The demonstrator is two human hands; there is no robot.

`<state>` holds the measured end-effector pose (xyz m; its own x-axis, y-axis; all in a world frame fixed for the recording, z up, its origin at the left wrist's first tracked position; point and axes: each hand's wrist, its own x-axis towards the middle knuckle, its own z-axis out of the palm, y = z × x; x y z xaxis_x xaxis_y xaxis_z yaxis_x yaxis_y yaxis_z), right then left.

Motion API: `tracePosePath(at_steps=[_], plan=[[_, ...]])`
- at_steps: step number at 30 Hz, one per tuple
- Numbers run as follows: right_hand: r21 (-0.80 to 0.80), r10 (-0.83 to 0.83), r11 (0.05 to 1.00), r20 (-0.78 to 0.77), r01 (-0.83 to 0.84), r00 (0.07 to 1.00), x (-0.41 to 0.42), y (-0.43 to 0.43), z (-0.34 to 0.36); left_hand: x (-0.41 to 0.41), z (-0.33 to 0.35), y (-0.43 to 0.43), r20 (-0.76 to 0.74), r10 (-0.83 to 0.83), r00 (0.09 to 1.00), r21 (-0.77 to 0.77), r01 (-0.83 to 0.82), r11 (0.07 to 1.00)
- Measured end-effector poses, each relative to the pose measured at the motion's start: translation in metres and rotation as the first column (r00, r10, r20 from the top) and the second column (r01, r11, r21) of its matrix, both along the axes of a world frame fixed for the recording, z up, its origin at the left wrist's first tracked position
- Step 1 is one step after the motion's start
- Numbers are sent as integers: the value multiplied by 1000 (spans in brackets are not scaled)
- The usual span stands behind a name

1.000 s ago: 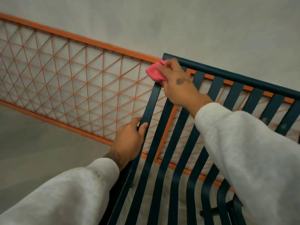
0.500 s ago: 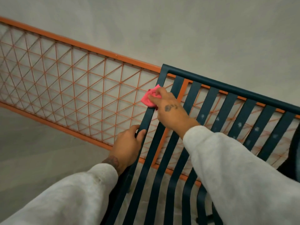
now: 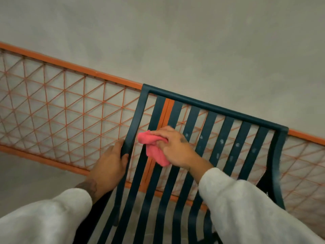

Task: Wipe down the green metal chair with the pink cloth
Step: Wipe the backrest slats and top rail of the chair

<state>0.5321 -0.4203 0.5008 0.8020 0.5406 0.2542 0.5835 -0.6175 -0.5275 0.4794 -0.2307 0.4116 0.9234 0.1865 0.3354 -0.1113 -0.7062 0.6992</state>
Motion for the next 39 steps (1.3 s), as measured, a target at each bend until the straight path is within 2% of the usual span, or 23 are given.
tracePosePath(at_steps=[2,5,7,9,11,13,15,17,21,24,27,30,32,35,37,39], plan=[[27,-104,995,149,101,983,15,-21,23,5,4,-3,-17,-5,1000,-46,4,999],[112,-237,971,418,209,877,39,-39,53,7,-6,-10,-21,-3,1000,-95,1,995],[20,-216,969,557,248,802,56,-41,56,8,-13,-11,-11,0,1000,-91,-1,996],[-106,-188,949,571,299,799,64,-37,39,10,-14,-9,-27,16,1000,-90,-18,996],[-147,-196,936,537,320,820,56,-32,1,11,-15,-9,-27,23,999,-63,-25,998],[-182,-155,943,499,278,852,39,-28,-46,10,-15,-9,-13,29,999,-36,-30,999],[-313,-42,926,471,211,881,25,-25,-90,11,-16,-9,-26,41,999,-26,-42,999],[-377,18,910,445,170,895,22,-26,-109,12,-17,-9,-33,60,998,-9,-60,998],[-314,45,936,561,162,826,34,-33,-73,11,-18,-11,-29,81,996,-12,-82,997],[-117,-130,962,600,247,789,58,-32,-7,12,-19,-12,-32,79,996,-19,-79,997],[-63,-245,931,621,358,744,74,-21,23,13,-19,-12,-21,71,997,-12,-71,997],[-68,-233,937,606,341,761,54,-17,-19,13,-20,-12,-7,79,997,7,-79,997],[-115,-217,941,518,319,827,32,-18,-76,13,-21,-12,-1,80,997,28,-80,996],[-231,-198,939,238,253,951,3,-18,-168,14,-22,-11,11,99,995,60,-100,993],[-213,-186,957,66,196,980,-21,-18,-209,15,-22,-12,28,98,995,75,-100,992],[-233,-176,959,-40,162,984,-37,-18,-238,15,-22,-12,48,96,994,76,-100,992]])
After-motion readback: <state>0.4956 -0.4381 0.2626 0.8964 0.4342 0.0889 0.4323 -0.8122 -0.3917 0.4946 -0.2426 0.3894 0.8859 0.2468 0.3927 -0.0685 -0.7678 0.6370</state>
